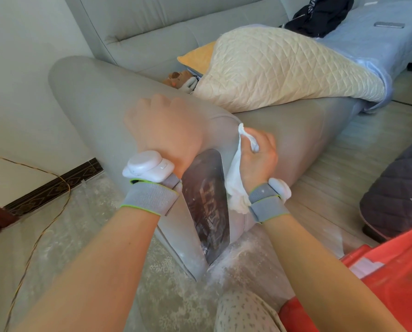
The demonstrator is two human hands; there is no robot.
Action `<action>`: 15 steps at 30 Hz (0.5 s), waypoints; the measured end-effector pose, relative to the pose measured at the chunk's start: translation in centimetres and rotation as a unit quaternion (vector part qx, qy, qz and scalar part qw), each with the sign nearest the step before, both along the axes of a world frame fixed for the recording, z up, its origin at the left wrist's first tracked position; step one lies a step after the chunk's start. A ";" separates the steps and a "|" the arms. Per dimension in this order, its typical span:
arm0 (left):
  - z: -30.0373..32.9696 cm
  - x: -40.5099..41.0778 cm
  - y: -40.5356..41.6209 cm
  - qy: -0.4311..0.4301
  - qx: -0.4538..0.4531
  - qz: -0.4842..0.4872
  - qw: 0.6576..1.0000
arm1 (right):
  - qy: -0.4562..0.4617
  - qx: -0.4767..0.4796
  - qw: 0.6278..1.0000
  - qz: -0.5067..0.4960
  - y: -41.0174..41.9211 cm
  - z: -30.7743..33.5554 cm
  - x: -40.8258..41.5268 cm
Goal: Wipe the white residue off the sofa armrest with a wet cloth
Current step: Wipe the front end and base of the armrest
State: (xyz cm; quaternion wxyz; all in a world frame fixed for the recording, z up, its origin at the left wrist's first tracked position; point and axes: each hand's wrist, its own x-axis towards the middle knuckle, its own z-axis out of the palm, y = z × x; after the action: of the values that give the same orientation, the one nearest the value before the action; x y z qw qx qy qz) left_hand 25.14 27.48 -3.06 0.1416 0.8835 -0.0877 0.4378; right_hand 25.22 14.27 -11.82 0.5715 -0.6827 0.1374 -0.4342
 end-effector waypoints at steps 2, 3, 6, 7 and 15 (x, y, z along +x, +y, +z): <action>0.0 0.1 0.0 -0.004 0.001 0.003 1.000 | 0.036 0.003 0.999 -0.021 0.2 -1.9 0.0; -0.1 0.1 0.0 -0.008 0.002 0.003 1.000 | 0.065 0.012 0.997 -0.033 0.3 -3.2 -0.2; -0.2 0.1 0.0 -0.015 0.004 0.003 1.000 | 0.143 0.066 0.987 -0.033 0.7 -6.9 -0.9; -0.2 0.1 0.0 -0.014 0.005 0.003 1.000 | 0.181 0.079 0.980 -0.029 0.7 -8.1 -1.1; -0.3 0.2 0.1 -0.019 0.002 -0.006 1.000 | 0.240 0.105 0.965 -0.005 0.6 -9.7 -2.8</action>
State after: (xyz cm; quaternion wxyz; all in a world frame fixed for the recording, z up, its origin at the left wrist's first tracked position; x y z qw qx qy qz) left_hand 25.38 27.60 -3.35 0.1406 0.8747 -0.0963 0.4538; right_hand 22.39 14.91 -21.51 0.5880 -0.7021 0.3190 -0.2439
